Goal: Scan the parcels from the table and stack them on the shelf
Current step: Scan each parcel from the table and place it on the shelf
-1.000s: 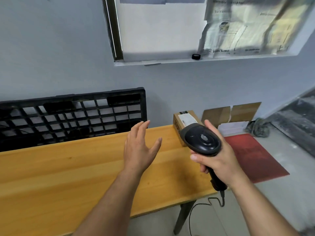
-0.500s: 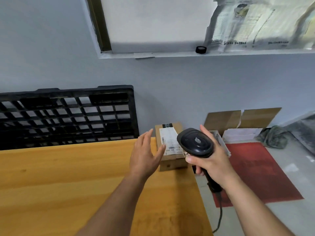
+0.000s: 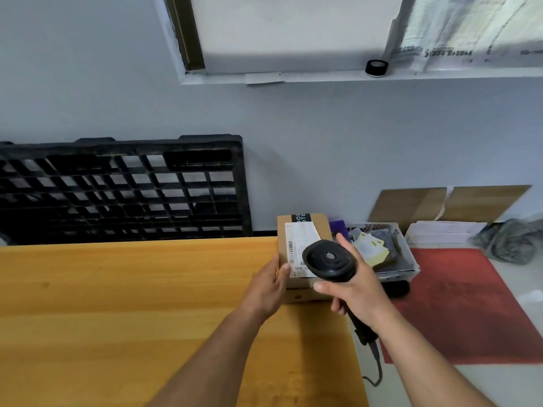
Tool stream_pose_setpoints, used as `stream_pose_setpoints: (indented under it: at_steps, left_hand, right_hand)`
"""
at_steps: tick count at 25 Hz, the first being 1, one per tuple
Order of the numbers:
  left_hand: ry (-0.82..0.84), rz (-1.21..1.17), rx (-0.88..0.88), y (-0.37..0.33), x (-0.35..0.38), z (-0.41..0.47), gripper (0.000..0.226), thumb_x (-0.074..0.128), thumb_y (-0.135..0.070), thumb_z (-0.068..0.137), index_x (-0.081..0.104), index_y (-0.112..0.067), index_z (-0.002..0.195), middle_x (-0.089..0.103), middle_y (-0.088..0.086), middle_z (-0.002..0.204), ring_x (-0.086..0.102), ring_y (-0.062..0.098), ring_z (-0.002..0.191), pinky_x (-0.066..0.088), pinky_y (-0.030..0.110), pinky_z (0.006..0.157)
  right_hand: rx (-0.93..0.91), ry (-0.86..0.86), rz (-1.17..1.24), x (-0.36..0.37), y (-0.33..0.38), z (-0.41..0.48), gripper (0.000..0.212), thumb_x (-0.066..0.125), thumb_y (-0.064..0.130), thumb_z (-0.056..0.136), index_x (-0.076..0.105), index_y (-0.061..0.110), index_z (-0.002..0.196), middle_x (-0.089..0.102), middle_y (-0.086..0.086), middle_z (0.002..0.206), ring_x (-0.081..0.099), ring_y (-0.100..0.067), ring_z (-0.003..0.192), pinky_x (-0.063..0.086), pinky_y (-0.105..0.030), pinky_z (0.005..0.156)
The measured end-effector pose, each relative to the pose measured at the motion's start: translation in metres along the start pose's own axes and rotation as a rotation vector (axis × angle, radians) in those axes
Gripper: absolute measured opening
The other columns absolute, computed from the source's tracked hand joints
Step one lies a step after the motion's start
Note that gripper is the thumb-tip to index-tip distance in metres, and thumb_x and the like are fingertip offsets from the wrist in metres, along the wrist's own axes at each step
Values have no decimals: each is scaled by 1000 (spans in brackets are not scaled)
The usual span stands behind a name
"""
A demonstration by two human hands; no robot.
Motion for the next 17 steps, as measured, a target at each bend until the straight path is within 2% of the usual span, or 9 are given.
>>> stream_pose_setpoints:
  at_steps: [2,5,8,10,14,17]
  left_hand:
    - [25,-81,-22,5,3,-1,57,35,-36,103,16,-15,153,24,1,159,22,16,145,21,21,110]
    - [59,-146,-7,5,6,4,58,35,-34,104,13,-16,154,25,-2,157,22,14,144,20,14,102]
    - [65,-218,-29,14,7,4,59,36,-32,104,8,-21,155,23,-1,158,22,16,144,22,24,112]
    - [58,-277,-12,19,1,-2,58,38,-32,103,10,-27,154,27,-3,155,28,15,140,29,29,113]
    - [62,-374,53,15,-31,-23,54,44,-32,101,16,-44,146,41,-8,139,44,12,122,43,21,93]
    - [37,-425,69,16,-70,-41,65,64,-29,92,24,-50,139,51,1,136,57,17,115,54,26,87]
  right_hand:
    - [5,-55,16,-3,-4,-1,108,83,4,71,23,47,150,69,1,112,58,-30,48,49,-35,48]
    - [29,-93,24,-8,-14,0,109,85,6,70,23,47,150,67,-2,116,59,-29,49,50,-35,49]
    - [38,-70,12,-2,-19,-3,110,86,7,70,23,47,150,65,0,121,60,-30,49,50,-34,48]
    - [30,-52,27,5,-15,-8,110,85,5,70,22,47,150,64,2,122,58,-30,48,50,-35,48]
    - [-32,-23,45,25,16,-21,109,84,3,70,23,46,149,64,6,120,59,-31,49,51,-35,48]
    - [-104,9,46,44,47,-31,109,87,6,68,25,50,146,63,2,124,58,-30,49,50,-33,48]
Point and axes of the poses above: each hand's wrist, its own z-axis towards the middle knuckle, its own x-axis out of the palm, y = z × x, the point moved 8 cm from there along z, towards the middle knuckle
